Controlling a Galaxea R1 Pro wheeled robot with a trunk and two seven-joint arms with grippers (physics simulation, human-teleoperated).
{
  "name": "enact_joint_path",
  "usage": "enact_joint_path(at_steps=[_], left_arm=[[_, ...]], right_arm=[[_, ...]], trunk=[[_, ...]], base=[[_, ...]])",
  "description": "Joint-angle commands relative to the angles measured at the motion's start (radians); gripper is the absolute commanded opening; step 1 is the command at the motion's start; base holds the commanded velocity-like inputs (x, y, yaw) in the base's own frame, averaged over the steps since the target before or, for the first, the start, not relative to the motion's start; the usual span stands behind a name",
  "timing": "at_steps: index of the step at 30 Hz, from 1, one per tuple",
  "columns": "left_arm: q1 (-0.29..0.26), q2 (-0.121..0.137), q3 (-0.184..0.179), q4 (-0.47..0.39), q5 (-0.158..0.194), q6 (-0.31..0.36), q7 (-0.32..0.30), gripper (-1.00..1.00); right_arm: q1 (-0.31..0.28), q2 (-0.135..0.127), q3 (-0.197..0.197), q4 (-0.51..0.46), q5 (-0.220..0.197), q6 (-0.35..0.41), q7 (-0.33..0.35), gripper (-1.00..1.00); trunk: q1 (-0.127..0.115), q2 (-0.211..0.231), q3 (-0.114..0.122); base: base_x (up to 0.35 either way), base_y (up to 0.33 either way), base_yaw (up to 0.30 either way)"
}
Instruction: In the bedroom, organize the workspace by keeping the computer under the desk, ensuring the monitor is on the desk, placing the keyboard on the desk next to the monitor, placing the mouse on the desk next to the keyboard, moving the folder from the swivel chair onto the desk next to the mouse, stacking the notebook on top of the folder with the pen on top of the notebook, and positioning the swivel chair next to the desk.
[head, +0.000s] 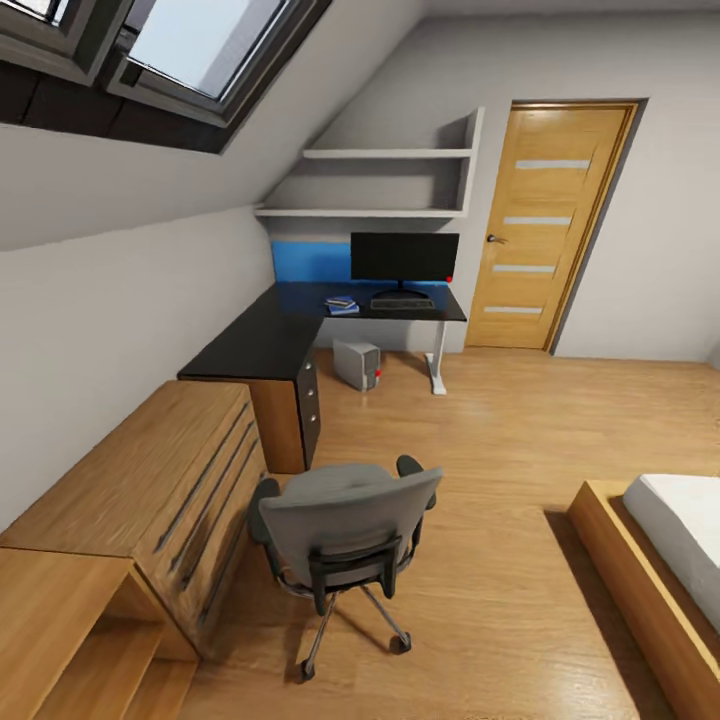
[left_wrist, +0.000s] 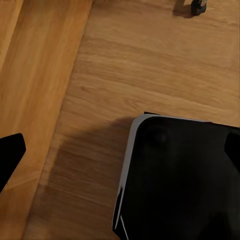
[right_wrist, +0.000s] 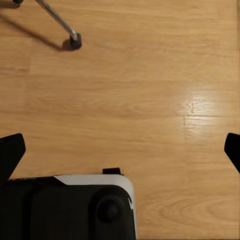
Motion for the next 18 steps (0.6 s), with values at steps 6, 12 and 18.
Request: enact_joint_path(at_steps=[6,12,18], left_arm=[[0.0,-0.001,0.001,-0.001,-0.007,-0.001,0.007,1.0],[0.0,-0.001,0.001,-0.001,-0.007,0.0,0.007,1.0],[0.0,0.0,0.001,-0.001,-0.007,0.0,0.008,1.0]], right_arm=[[-0.001,0.0,0.009,0.002,-0.009,-0.004,-0.002,1.0],[-0.001,0.0,0.009,0.002,-0.01,-0.004,-0.002,1.0],[-0.001,0.001,0.009,0.002,-0.009,-0.005,-0.002,1.0]], trunk=[[0.001,-0.002,-0.008],[0.001,-0.002,-0.011],[0.001,-0.002,-0.013]], base=[[0.0,0.025,-0.219],[0.0,0.006,-0.229],[0.0,0.002,-0.243]])
